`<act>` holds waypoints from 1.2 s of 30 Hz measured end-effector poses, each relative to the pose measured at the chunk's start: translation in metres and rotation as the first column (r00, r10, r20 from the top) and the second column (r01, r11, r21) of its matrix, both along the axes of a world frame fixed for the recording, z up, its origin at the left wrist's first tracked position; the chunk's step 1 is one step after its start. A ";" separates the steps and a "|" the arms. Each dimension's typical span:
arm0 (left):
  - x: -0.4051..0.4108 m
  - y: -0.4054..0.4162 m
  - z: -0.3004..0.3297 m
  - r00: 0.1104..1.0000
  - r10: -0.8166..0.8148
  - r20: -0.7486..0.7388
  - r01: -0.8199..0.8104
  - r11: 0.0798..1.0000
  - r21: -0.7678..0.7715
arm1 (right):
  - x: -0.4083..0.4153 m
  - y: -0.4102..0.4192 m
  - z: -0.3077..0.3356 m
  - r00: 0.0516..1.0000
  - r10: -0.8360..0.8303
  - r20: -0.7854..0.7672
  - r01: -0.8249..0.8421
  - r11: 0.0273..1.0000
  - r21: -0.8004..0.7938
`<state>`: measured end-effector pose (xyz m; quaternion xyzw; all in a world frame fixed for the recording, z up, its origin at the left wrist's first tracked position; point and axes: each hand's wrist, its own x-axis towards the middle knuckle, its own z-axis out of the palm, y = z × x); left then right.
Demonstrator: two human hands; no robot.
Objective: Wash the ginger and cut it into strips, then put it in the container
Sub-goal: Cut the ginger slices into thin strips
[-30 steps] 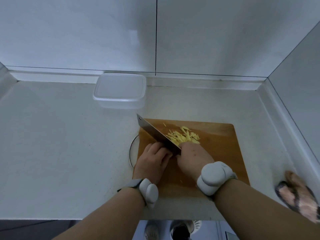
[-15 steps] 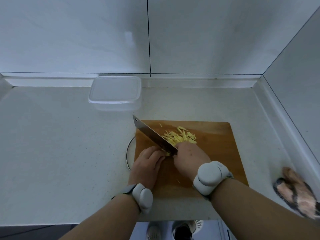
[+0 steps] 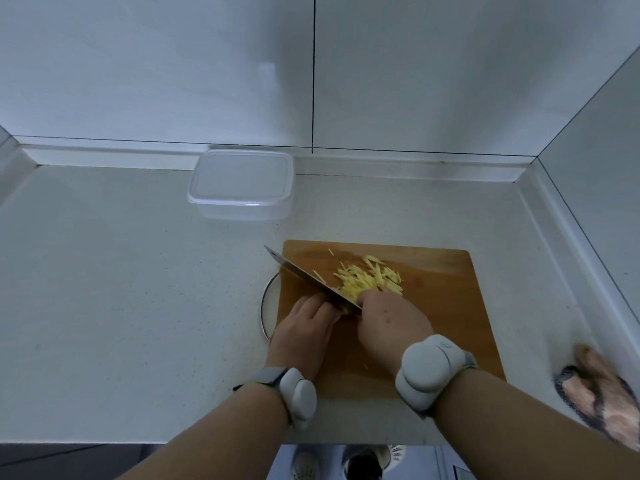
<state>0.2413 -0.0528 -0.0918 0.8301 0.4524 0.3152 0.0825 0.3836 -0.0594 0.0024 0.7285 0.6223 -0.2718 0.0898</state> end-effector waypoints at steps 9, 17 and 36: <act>0.000 0.000 0.000 1.000 0.003 0.012 -0.003 1.000 -0.006 | -0.001 0.002 0.001 1.000 -0.012 -0.002 0.012 1.000 -0.019; -0.001 0.000 0.000 1.000 -0.007 0.015 0.008 1.000 -0.015 | -0.002 0.006 0.004 0.999 -0.022 -0.046 0.023 1.000 0.015; -0.001 0.000 0.001 0.999 0.015 0.045 -0.014 1.000 -0.014 | 0.000 0.003 0.008 1.000 -0.002 -0.024 0.002 1.000 -0.004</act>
